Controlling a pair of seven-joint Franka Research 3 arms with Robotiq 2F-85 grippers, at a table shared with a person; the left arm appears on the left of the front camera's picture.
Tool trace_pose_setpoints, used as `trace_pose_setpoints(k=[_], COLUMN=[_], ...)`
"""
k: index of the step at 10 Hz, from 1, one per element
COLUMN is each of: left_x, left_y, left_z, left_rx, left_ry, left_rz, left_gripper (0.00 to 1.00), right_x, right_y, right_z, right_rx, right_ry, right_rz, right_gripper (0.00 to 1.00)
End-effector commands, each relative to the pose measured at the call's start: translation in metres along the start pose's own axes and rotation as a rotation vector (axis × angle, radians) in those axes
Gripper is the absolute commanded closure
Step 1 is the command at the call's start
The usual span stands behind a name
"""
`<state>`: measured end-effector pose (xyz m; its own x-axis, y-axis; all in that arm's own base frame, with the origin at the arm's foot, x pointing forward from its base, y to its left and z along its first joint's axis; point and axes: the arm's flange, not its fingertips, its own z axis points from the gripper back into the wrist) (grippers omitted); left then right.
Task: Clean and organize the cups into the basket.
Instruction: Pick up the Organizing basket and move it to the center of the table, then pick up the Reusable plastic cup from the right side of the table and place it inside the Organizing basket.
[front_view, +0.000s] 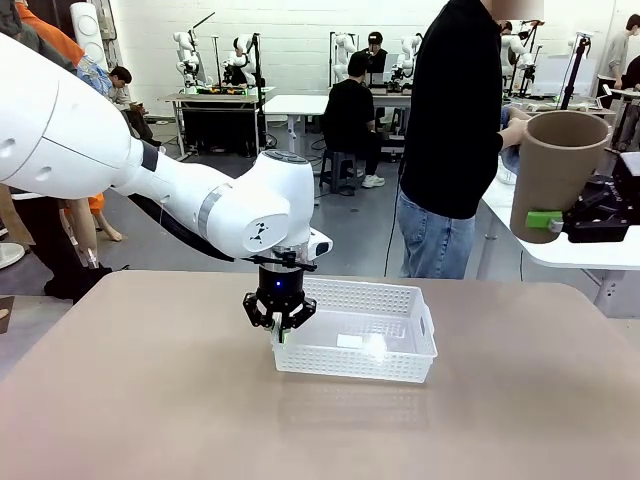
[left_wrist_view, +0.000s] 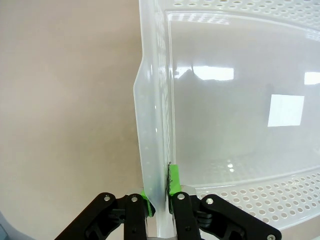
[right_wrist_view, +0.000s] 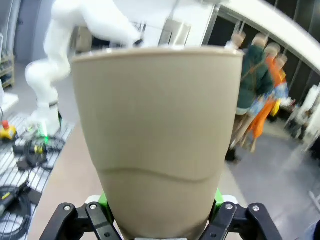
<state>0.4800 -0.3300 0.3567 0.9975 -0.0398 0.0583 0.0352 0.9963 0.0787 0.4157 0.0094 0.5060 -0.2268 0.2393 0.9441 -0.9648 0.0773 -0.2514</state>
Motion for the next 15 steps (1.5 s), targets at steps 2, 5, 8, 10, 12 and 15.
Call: trace_pose_setpoints(k=[2, 5, 8, 10, 12, 15], left_x=[0.0, 0.0, 0.0, 0.0, 0.0, 0.0], left_y=[-0.001, -0.001, -0.001, -0.001, -0.001, -0.001], left_z=[-0.001, -0.001, -0.001, -0.001, -0.001, -0.001], left_rx=[0.001, 0.001, 0.001, 0.001, 0.001, 0.001], left_ry=[0.002, 0.002, 0.002, 0.002, 0.002, 0.002], left_rz=[-0.002, -0.002, -0.002, -0.002, -0.002, -0.002], left_gripper=[1.0, 1.0, 1.0, 1.0, 1.0, 1.0], right_x=[0.017, -0.001, -0.01, -0.009, -0.005, -0.011], right_y=[-0.026, -0.036, -0.027, -0.018, -0.012, -0.004], right_z=[-0.081, -0.132, -0.189, -0.218, -0.216, -0.231], right_rx=[0.092, 0.129, 0.22, 0.381, 0.439, 0.361], right_ry=[0.385, 0.859, 1.048, 0.885, 0.707, 0.902], right_rz=[-0.155, -0.162, -0.119, -0.143, -0.126, -0.113], right_gripper=[0.21, 0.21, 0.21, 0.21, 0.21, 0.21])
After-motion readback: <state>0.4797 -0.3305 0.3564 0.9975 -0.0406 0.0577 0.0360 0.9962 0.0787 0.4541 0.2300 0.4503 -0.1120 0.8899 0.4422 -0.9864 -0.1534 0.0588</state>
